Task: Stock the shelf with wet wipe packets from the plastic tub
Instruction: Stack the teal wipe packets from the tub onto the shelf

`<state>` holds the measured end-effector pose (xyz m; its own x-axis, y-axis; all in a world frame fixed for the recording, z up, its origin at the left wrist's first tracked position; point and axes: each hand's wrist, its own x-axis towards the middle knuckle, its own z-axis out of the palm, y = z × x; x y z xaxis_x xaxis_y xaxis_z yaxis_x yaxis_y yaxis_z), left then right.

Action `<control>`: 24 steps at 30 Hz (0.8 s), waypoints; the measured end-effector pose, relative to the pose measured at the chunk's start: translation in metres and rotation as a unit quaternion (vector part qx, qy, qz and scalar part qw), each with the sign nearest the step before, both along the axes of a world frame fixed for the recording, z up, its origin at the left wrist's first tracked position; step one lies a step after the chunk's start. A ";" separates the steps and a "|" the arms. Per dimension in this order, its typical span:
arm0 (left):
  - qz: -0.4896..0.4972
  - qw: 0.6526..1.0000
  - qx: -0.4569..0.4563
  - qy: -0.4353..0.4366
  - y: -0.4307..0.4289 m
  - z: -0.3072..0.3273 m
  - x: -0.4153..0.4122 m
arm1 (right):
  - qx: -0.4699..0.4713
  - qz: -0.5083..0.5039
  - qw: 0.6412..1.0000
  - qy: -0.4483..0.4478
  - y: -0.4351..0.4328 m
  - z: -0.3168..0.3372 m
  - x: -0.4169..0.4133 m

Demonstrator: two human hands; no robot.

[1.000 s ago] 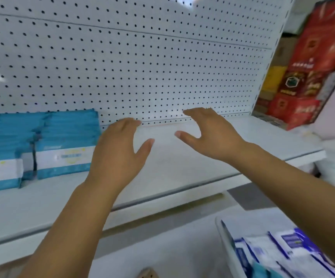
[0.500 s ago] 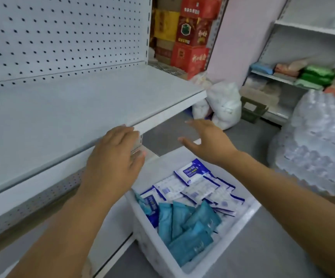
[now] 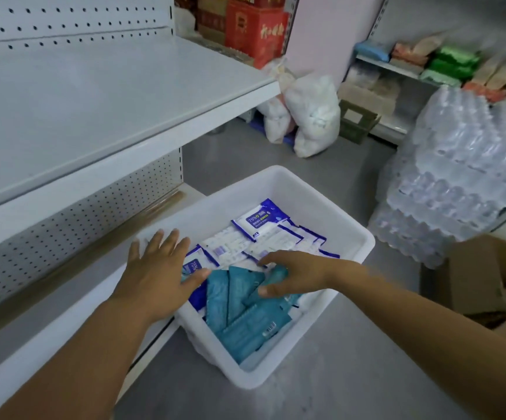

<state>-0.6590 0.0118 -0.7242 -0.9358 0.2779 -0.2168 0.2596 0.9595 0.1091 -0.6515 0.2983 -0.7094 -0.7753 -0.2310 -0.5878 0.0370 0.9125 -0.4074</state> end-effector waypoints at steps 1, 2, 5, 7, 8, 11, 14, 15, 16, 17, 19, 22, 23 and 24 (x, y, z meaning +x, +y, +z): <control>0.001 1.000 -0.006 -0.003 -0.002 -0.003 0.000 | -0.001 0.000 1.000 0.004 -0.002 -0.004 0.004; -0.002 1.000 -0.013 -0.005 -0.003 -0.005 0.000 | -0.005 0.000 1.000 0.010 -0.005 -0.007 0.007; -0.009 1.000 -0.024 -0.007 -0.004 -0.009 0.003 | -0.026 0.001 1.000 0.002 -0.011 -0.012 0.010; -0.009 1.000 -0.022 -0.010 -0.003 -0.010 0.003 | -0.033 0.020 0.999 -0.006 -0.014 -0.016 0.010; -0.009 1.000 -0.023 -0.011 -0.003 -0.012 0.002 | -0.033 0.029 0.999 -0.002 -0.016 -0.019 0.008; -0.011 0.999 -0.033 -0.011 -0.003 -0.013 0.001 | -0.072 -0.014 0.997 -0.008 -0.023 -0.033 0.002; -0.010 0.999 -0.029 -0.010 -0.004 -0.015 0.000 | -0.095 -0.044 0.995 0.008 -0.030 -0.047 -0.009; -0.011 1.000 -0.027 -0.009 -0.004 -0.015 0.000 | -0.088 -0.035 0.995 0.013 -0.031 -0.050 -0.012; -0.012 1.000 -0.026 -0.009 -0.004 -0.015 0.000 | -0.086 -0.025 0.996 0.014 -0.032 -0.050 -0.015; -0.013 1.000 -0.025 -0.009 -0.005 -0.014 0.000 | -0.092 -0.022 0.995 0.010 -0.032 -0.050 -0.018; -0.013 1.000 -0.024 -0.015 -0.006 -0.013 0.001 | -0.104 -0.024 0.994 0.002 -0.031 -0.050 -0.023; -0.015 0.999 -0.025 -0.014 -0.008 -0.012 0.001 | -0.108 -0.033 0.994 -0.009 -0.031 -0.049 -0.028; -0.015 1.000 -0.023 -0.013 -0.009 -0.013 0.001 | -0.107 -0.033 0.994 -0.013 -0.033 -0.050 -0.029; -0.014 1.000 -0.021 -0.012 -0.009 -0.013 0.001 | -0.108 -0.033 0.993 -0.014 -0.035 -0.051 -0.029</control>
